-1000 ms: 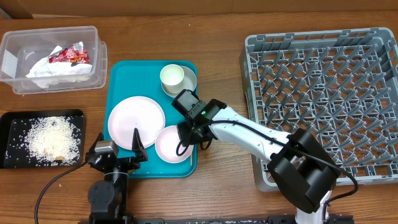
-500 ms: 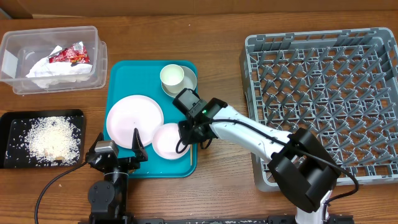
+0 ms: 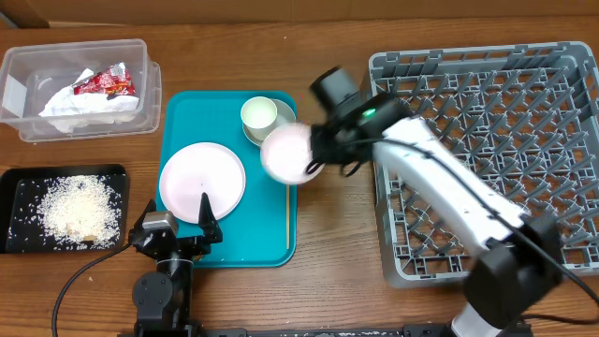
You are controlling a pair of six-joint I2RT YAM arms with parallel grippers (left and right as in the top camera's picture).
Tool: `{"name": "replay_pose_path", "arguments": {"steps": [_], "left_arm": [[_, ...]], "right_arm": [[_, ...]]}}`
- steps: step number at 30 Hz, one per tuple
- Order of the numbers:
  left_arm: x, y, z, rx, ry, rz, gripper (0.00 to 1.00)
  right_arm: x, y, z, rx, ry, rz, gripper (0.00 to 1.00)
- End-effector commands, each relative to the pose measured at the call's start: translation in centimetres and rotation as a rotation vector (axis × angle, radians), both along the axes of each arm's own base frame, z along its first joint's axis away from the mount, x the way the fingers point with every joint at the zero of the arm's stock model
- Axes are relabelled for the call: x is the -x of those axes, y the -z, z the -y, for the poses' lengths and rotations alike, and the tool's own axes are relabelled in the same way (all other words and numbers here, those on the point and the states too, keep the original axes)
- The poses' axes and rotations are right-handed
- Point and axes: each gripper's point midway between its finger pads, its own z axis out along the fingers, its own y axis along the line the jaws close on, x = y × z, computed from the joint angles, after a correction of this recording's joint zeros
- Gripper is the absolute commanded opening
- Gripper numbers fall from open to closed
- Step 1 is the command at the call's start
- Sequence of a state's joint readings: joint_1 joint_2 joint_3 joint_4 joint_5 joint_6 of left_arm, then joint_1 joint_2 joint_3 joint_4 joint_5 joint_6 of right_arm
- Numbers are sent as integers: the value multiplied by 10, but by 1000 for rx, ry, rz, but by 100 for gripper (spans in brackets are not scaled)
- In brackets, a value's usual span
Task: Sort waste into correct bins and load items into the dishwasher
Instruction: 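Lift the small white plate and carry it to the rack's back right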
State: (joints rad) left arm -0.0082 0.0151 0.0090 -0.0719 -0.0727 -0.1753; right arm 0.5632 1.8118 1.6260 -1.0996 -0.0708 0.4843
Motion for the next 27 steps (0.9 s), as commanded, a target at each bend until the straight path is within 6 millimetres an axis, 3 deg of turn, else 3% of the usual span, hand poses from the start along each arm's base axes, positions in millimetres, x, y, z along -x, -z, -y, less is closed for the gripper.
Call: {"name": "replay_pose_path", "arguments": {"steps": [1, 2, 3, 4, 5, 8, 17, 21, 24, 27], "left_arm": [[0, -1, -1, -23, -7, 7, 100], [0, -1, -1, -23, -7, 7, 100], [0, -1, -1, -23, -7, 7, 100], [0, -1, -1, -23, -7, 7, 100], [0, -1, -1, -23, -7, 7, 100], [0, -1, -1, -23, -7, 7, 100], [0, -1, -1, -23, -7, 7, 100], [0, -1, -1, -23, -7, 7, 100], [0, -1, -1, -23, -7, 7, 100], [0, -1, -1, -23, -7, 7, 100]], "right_arm": [[-38, -48, 70, 123, 167, 191, 4], [-45, -54, 91, 166, 217, 218, 4], [-54, -62, 126, 246, 305, 262, 4], [-57, -65, 139, 276, 337, 276, 4], [-64, -72, 182, 374, 441, 311, 4], [-69, -83, 252, 526, 621, 353, 4], [-68, -121, 398, 720, 1107, 532, 4], [-60, -145, 442, 924, 1178, 589, 4], [-66, -153, 457, 1030, 1137, 593, 4], [-79, -146, 461, 1082, 1068, 574, 4]]}}
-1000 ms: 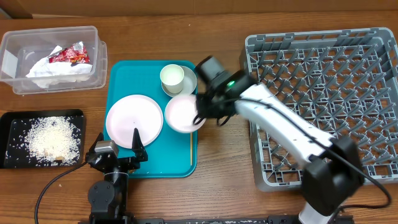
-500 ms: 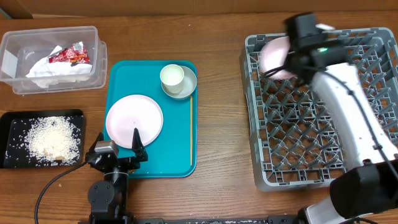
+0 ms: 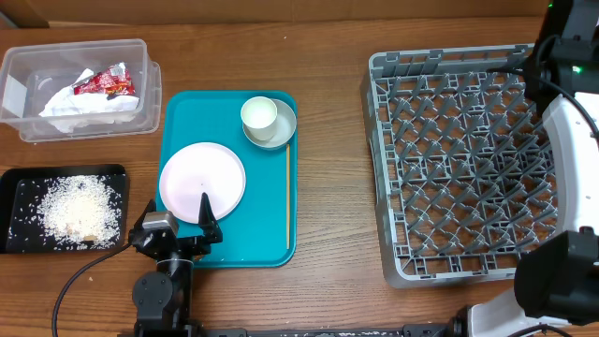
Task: Sort waste into correct bins and load items into the dishwasher
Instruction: 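Lift the small white plate and carry it to the rack's back right, then lower the small white plate into the rack and open the right gripper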
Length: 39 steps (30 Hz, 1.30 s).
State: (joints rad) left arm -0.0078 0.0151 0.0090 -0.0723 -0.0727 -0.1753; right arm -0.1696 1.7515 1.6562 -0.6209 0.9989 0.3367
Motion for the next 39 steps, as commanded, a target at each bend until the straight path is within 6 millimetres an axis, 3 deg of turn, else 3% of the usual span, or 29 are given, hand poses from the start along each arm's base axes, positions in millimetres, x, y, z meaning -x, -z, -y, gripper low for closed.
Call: {"name": "replay_pose_path", "arguments": {"steps": [1, 7, 14, 24, 30, 39], "left_arm": [[0, -1, -1, -23, -6, 7, 100], [0, -1, -1, -23, -7, 7, 100], [0, -1, -1, -23, -7, 7, 100], [0, -1, -1, -23, -7, 7, 100], [0, -1, -1, -23, -7, 7, 100], [0, -1, -1, -23, -7, 7, 100]], "right_arm": [[-8, 11, 10, 114, 5, -199, 4], [-36, 51, 17, 179, -42, -400, 4], [-43, 94, 22, 202, -17, -545, 4], [-38, 125, 11, 182, -58, -642, 4], [-36, 133, 3, 180, -75, -667, 4], [-46, 141, -45, 180, -152, -659, 4]]}}
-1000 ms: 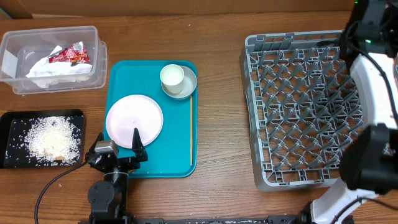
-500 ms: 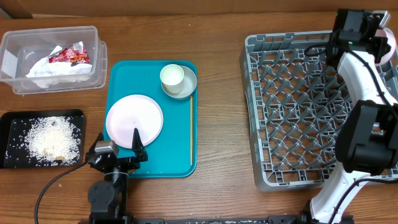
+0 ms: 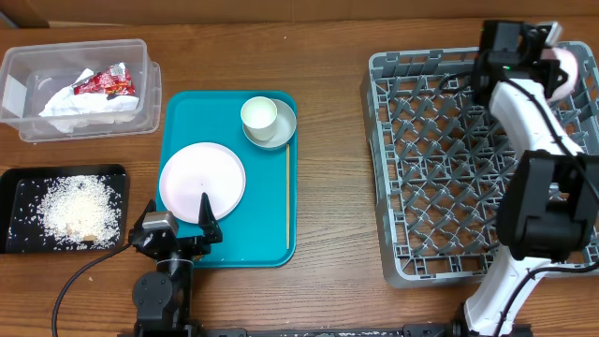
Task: Sort waste into correct bins and load items into the dishwasher
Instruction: 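Lower the small white plate into the rack and open the right gripper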
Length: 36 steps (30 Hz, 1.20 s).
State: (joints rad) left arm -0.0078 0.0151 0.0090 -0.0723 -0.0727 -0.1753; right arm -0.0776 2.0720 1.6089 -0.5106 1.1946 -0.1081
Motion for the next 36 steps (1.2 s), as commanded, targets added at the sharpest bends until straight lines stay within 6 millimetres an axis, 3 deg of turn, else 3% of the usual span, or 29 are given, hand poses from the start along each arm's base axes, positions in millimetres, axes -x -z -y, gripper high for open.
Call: {"name": "replay_pose_path", "arguments": {"steps": [1, 8, 13, 18, 25, 28, 30, 36], "left_arm": [[0, -1, -1, -23, -6, 7, 100], [0, -1, -1, -23, -7, 7, 100], [0, -1, -1, -23, -6, 7, 100], [0, -1, -1, -23, -6, 7, 100], [0, -1, -1, -23, -7, 7, 100], [0, -1, -1, -23, -6, 7, 100], [0, -1, -1, -23, -6, 7, 100], [0, -1, -1, -23, -6, 7, 100]], "right_arm": [[-3, 16, -29, -56, -46, 12, 5], [8, 35, -52, -172, -53, 14, 26], [12, 22, -64, -307, -50, 97, 27], [10, -4, -89, -527, -123, 220, 29], [11, -61, -138, -814, -326, 370, 40], [17, -85, -139, -827, -351, 439, 52], [19, -95, -134, -822, -349, 473, 53], [16, -93, -118, -812, -319, 493, 57]]}}
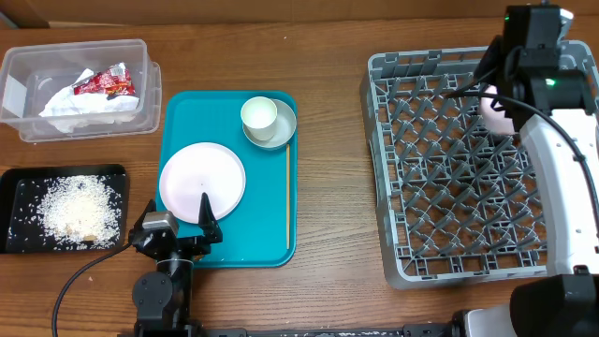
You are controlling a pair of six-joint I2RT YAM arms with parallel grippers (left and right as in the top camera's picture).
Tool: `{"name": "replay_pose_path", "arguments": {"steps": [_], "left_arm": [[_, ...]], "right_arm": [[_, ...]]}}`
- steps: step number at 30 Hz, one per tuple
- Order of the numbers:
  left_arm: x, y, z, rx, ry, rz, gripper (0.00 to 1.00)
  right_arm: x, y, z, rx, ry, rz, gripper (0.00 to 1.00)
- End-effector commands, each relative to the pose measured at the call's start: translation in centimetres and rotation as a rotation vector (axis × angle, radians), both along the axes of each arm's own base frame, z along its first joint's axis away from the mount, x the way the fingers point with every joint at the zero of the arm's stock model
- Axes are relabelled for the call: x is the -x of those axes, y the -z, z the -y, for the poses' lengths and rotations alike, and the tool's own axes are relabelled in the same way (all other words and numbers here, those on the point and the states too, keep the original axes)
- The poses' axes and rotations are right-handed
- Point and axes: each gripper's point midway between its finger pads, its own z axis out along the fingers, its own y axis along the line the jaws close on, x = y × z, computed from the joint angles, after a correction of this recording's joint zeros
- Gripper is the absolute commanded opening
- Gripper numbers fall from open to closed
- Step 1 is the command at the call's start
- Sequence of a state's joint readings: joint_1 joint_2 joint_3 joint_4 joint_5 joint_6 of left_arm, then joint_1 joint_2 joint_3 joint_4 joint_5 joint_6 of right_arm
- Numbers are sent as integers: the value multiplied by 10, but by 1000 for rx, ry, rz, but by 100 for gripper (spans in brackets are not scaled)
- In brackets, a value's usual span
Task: Sort waste into correct bins and load items into the dishwasher
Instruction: 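Lower the small white plate into the rack and open the right gripper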
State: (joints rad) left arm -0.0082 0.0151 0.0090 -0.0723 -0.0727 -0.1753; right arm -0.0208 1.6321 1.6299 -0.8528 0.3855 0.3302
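My right gripper point(499, 101) hangs over the back right of the grey dish rack point(440, 197), shut on a pale pink bowl point(490, 110) that sits low among the rack's prongs; the wrist hides the fingers. On the teal tray point(267, 225) lie a white plate point(201, 180), a white cup point(259, 114) standing in a pale bowl point(279, 131), and a thin wooden stick point(287, 197). My left gripper point(206, 223) rests at the tray's front left edge, touching nothing; whether it is open does not show.
A clear plastic bin point(140, 103) with crumpled paper and a red wrapper stands at the back left. In front of it a black tray point(19, 183) holds rice. Bare wood separates the teal tray from the rack.
The right arm has moved the pink bowl from the rack's far back right corner inward and lower, into the rack. The left arm and the tray items are unchanged.
At first my right gripper held the pink bowl by the tray's right edge. Then the arm was at the far right with the bowl out of sight, then at the rack's back right corner. Now the bowl sits among the prongs.
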Motion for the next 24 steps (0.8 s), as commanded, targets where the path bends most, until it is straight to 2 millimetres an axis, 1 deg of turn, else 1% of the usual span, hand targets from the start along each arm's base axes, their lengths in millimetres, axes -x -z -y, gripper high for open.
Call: {"name": "replay_pose_path", "arguments": {"steps": [1, 4, 6, 8, 10, 12, 13, 14, 16, 17, 18, 21, 22, 24], "left_arm": [[0, -1, -1, -23, -7, 7, 100], [0, -1, -1, -23, -7, 7, 100], [0, -1, -1, -23, -7, 7, 100], [0, -1, -1, -23, -7, 7, 100], [0, -1, -1, -23, -7, 7, 100], [0, -1, -1, -23, -7, 7, 100], [0, -1, -1, -23, -7, 7, 100], [0, -1, -1, -23, -7, 7, 100], [0, -1, -1, -23, -7, 7, 100], [0, -1, -1, -23, -7, 7, 100], [0, -1, -1, -23, -7, 7, 100], [0, -1, -1, -23, -7, 7, 100], [0, -1, -1, -23, -7, 7, 100], [0, -1, -1, -23, -7, 7, 100]], "right_arm": [[-6, 0, 10, -22, 23, 18, 57], [-10, 16, 22, -26, 51, -14, 57], [-12, 32, 28, -31, 62, -56, 57], [-10, 49, 28, -36, 64, -109, 55], [-7, 59, 24, -58, 49, -150, 49], [-7, 60, 18, -82, 28, -153, 50], [-7, 59, 18, -86, 30, -147, 53], [-8, 58, 18, -86, 31, -139, 55], [-12, 56, 22, -80, 41, -123, 56], [-13, 57, 26, -76, 50, -117, 53], [-15, 59, 30, -76, 58, -114, 48], [-20, 70, 46, -80, 90, -120, 25], [-21, 75, 51, -82, 101, -127, 19], [-23, 89, 61, -88, 124, -147, 14]]}}
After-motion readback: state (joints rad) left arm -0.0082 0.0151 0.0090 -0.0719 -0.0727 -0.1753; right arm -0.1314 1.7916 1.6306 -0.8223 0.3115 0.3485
